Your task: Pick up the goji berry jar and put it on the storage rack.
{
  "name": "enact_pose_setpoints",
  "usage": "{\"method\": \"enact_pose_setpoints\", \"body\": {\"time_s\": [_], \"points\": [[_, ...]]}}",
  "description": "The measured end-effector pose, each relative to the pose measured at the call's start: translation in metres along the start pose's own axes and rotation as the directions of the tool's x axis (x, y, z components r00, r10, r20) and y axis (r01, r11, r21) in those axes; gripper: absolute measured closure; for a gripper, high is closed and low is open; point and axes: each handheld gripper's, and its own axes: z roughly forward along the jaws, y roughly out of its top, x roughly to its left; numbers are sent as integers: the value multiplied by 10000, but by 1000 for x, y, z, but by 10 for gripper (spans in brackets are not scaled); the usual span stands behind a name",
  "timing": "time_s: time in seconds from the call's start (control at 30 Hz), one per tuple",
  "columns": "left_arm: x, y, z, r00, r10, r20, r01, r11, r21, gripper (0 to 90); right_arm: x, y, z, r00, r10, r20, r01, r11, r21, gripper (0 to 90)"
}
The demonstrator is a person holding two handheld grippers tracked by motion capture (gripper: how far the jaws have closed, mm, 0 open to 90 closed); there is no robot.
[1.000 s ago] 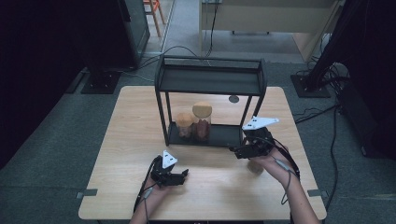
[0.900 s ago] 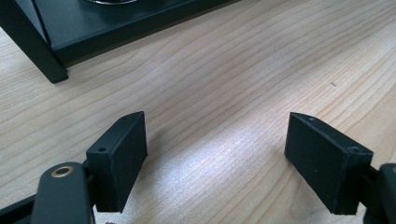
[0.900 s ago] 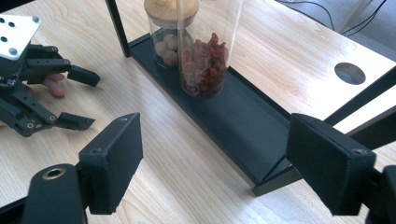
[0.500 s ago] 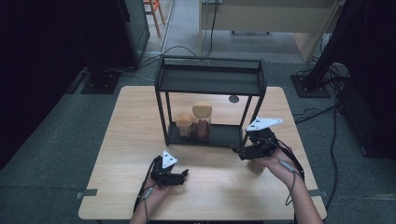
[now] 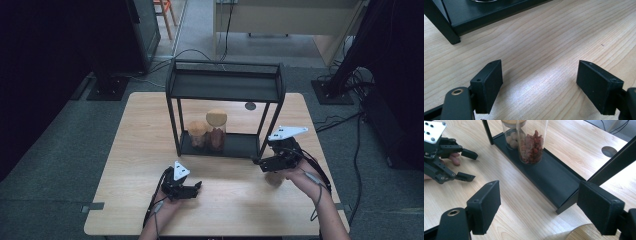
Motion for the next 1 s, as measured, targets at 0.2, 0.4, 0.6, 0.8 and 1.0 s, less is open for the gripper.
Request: {"method": "enact_pose_setpoints", "body": {"time_s": [0.2, 0.4, 0.6, 0.8, 1.0], "points": [[0, 0, 0, 10000, -28, 8, 28, 10000, -10, 214, -3, -2, -2, 9996, 159, -212, -160, 9999, -50, 194], [0, 0, 0, 10000, -28, -4, 28, 10000, -15, 215, -5, -2, -5, 9989, 301, -371, -302, 9995, -27, 194], [0, 0, 0, 10000, 1, -6, -1, 10000, 3, 214, -7, -4, -6, 9981, 292, -537, -291, 9996, 25, 194], [0, 0, 0, 10000, 6, -10, -6, 10000, 6, 215, -8, -5, -9, 9984, 247, -513, -246, 9997, 21, 194], [-1, 0, 0, 10000, -15, -25, 15, 10000, -12, 214, -10, -7, -12, 9987, 281, -420, -279, 9996, 52, 194]]}}
